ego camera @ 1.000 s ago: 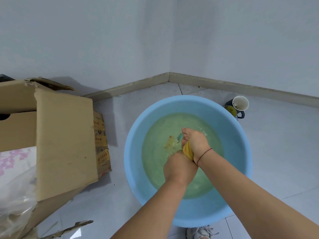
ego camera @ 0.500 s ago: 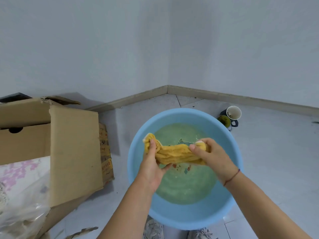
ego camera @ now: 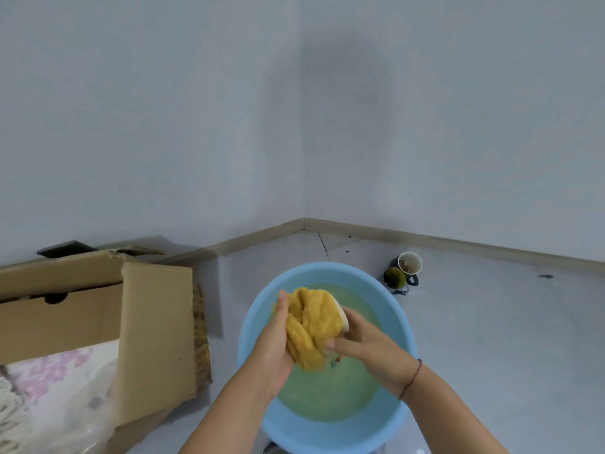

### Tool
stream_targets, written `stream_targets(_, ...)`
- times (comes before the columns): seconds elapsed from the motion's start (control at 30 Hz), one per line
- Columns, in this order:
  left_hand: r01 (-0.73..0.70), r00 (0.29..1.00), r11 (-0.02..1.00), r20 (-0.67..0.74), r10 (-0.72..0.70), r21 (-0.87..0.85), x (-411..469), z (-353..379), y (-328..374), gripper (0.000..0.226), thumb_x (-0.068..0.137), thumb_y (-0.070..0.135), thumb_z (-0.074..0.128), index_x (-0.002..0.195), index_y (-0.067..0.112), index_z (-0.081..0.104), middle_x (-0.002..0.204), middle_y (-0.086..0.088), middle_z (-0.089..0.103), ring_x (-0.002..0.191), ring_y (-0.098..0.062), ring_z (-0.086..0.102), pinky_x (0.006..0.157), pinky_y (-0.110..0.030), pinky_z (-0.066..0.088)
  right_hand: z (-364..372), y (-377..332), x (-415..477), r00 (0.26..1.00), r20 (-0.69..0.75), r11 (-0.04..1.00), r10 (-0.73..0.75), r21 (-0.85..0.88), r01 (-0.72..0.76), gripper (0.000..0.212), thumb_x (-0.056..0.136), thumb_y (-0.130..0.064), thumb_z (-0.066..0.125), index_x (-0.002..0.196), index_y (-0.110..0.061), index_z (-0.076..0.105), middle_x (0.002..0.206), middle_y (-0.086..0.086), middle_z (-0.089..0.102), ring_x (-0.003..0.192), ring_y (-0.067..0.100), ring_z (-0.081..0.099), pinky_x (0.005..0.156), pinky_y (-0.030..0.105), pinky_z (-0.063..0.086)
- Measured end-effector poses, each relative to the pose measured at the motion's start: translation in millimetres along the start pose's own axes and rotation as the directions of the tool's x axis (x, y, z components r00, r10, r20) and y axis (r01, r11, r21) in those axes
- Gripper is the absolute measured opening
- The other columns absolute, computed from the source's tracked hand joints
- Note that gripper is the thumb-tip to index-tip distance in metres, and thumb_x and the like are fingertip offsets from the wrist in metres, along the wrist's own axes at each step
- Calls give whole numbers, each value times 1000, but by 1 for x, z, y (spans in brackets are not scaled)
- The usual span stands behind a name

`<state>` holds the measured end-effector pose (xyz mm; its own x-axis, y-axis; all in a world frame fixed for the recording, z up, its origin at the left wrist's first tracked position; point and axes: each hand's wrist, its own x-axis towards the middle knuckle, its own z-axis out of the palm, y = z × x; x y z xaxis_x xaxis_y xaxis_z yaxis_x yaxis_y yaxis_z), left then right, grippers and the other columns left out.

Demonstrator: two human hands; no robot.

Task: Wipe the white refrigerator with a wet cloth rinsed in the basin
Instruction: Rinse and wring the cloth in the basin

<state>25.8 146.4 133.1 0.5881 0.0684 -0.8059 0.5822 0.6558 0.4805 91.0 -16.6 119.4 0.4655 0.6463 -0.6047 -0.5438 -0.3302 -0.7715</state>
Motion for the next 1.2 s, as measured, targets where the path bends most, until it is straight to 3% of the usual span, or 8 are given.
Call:
stream_targets(0.17, -97, 994, 995, 56, 95, 37, -66, 21, 45, 41, 81, 25, 61, 118, 7, 62, 110, -10, 72, 102, -23, 68, 86, -40, 54, 12, -79, -33, 984, -128, 989, -123, -103, 111, 17, 82, -14, 73, 93, -2, 68, 84, 4, 72, 79, 14, 67, 74, 24, 52)
stream_targets(0.53, -202, 975, 927, 157, 159, 316, -199, 63, 201, 45, 99, 43, 38, 126, 12, 57, 122, -9, 66, 109, -21, 63, 85, -36, 55, 58, -258, -137, 877, -322, 910, -356, -331, 248, 12, 98, -32, 46, 101, -23, 54, 94, -13, 58, 89, 3, 55, 70, 13, 43)
stream_targets(0.73, -159, 963, 773, 268, -14, 614, -279, 85, 261, 63, 93, 60, 37, 123, 10, 61, 115, -12, 67, 99, -25, 63, 95, -43, 50, 75, -331, -206, 909, -250, 916, -332, -314, 249, 64, 85, -5, 67, 137, -16, 31, 100, 8, 62, 100, 23, 61, 95, 40, 50)
stream_targets(0.8, -168, 953, 764, 300, -35, 623, -310, 98, 274, 55, 86, 48, 55, 122, 6, 61, 115, -12, 67, 96, -22, 65, 92, -38, 52, 76, -350, -234, 898, -241, 922, -367, -223, 317, 78, 84, 2, 66, 141, -29, 22, 88, 9, 63, 92, 21, 63, 94, 35, 49)
stream_targets(0.9, -275, 921, 817, 383, 72, 507, -348, 127, 288, 63, 81, 15, 69, 138, 6, 43, 133, -15, 55, 103, -23, 63, 86, -36, 54, 78, -380, -277, 868, -234, 885, -438, -283, 371, 60, 83, 7, 65, 132, -21, 46, 89, 8, 63, 89, 18, 63, 87, 27, 52)
stream_targets(0.97, -400, 907, 673, 375, 193, 622, -370, 148, 289, 92, 75, -6, 74, 150, 17, 25, 144, -13, 40, 116, -29, 55, 92, -42, 52, 79, -394, -299, 810, -297, 804, -505, -502, 317, 42, 80, 7, 66, 113, -19, 63, 98, 1, 63, 96, 17, 60, 86, 27, 51)
stream_targets(1.03, -459, 886, 333, 396, 242, 824, -386, 168, 284, 83, 71, -9, 75, 141, 20, 43, 140, -8, 44, 121, -27, 49, 101, -39, 46, 78, -403, -315, 770, -354, 724, -531, -661, 196, 35, 79, 5, 68, 105, -18, 67, 105, 0, 61, 101, 18, 57, 86, 28, 48)
stream_targets(1.2, -482, 835, -85, 486, 257, 872, -425, 230, 288, 59, 75, -4, 71, 127, 19, 60, 124, -3, 57, 116, -24, 51, 96, -33, 46, 64, -423, -381, 782, -430, 803, -451, -578, 145, 31, 87, -2, 61, 114, -17, 63, 102, 1, 57, 92, 16, 50, 74, 24, 42)
